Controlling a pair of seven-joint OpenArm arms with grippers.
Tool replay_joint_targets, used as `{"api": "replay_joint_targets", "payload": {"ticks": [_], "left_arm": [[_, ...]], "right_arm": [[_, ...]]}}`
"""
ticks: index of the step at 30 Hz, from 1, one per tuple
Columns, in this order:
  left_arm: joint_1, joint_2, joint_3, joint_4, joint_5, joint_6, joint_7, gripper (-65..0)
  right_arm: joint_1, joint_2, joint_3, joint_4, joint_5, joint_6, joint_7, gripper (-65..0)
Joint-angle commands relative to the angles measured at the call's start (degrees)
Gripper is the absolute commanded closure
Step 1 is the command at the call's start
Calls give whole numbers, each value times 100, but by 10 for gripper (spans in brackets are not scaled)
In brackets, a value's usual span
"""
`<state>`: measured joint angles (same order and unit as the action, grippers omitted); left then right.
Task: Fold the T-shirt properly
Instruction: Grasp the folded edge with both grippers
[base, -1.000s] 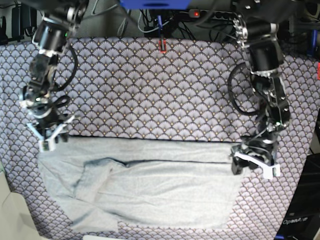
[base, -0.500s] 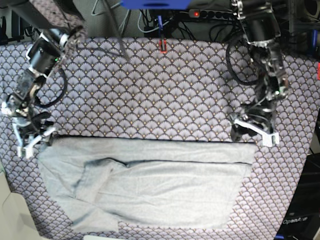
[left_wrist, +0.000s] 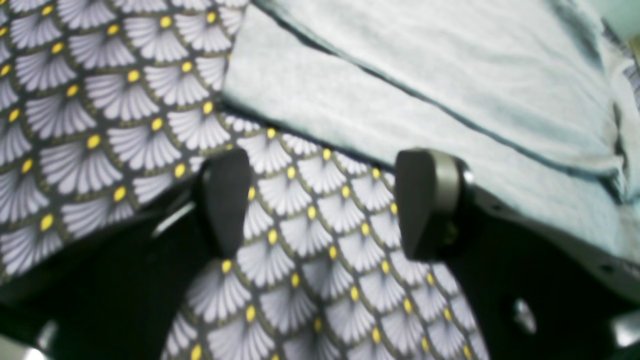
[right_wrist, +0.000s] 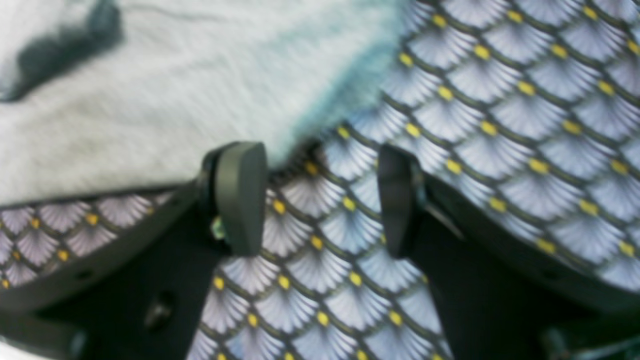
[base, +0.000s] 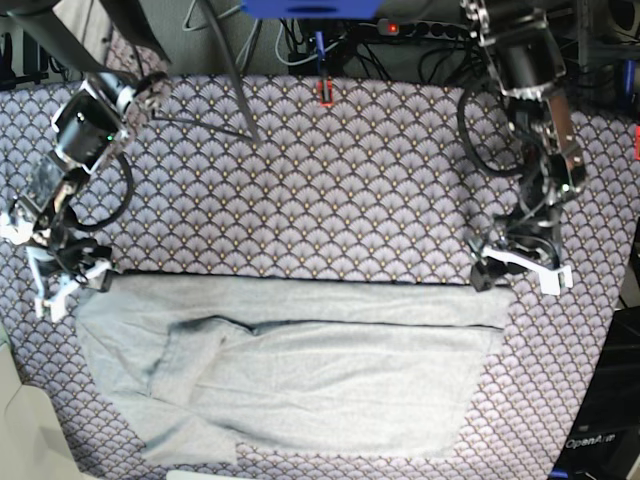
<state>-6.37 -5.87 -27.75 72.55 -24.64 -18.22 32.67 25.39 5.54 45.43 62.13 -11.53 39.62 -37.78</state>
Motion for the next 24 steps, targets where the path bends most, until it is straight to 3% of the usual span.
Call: {"api": "replay_joint_targets", "payload": {"ticks": [1,17,21,24], "left_arm": [[-176,-51,-69,-33,-98,-73,-115,-449],[-282,-42,-271,-174,-107,-82,-115,-449],[-282,-42,-271,-174,-107,-82,-115,-449],[-290,-33,-271,-192,-116,-82,-115,-449]], "right_arm": [[217,66,-20,-72,67,38,99,-368],[718,294,-29,-1118,67,38,450,-360],[710,285,-29,-1118,67,38,459,-289],[701,268,-29,-1118,67,38,530,-168]]}}
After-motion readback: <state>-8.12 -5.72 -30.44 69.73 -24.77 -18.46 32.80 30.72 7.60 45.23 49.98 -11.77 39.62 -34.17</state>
